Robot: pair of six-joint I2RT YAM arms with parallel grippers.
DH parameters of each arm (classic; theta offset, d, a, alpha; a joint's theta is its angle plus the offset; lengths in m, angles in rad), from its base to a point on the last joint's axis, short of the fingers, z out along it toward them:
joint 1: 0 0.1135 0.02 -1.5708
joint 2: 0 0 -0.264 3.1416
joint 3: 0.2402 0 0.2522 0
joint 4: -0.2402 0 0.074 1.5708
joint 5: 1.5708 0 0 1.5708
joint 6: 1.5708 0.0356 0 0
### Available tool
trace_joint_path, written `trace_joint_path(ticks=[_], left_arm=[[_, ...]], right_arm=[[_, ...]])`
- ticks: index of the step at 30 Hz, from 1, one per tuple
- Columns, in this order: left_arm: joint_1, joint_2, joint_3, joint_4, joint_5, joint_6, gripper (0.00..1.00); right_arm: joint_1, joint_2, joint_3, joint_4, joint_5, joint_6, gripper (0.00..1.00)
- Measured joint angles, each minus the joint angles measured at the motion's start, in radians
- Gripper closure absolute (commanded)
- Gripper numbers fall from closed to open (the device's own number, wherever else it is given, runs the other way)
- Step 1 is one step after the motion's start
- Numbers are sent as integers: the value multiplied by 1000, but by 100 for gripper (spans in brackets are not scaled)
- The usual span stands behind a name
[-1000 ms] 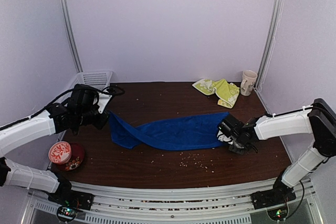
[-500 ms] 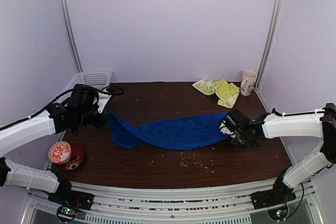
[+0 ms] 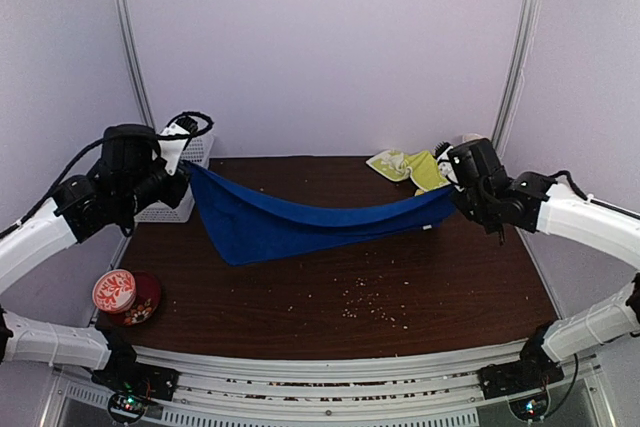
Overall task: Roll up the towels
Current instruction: Smooth out the towel at the center of the board.
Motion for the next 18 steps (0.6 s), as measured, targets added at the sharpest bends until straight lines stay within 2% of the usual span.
trace_joint_path(ticks=[4, 14, 18], left_arm=[[-67, -46, 26, -1, -63, 48, 100], [-70, -186, 73, -14, -113, 132, 100], [-70, -192, 73, -16, -108, 144, 100]], right_arm=[[0, -65, 51, 6, 21, 2, 100], [6, -261, 115, 2, 41, 24, 100], [6, -277, 125, 10, 39, 30, 100]])
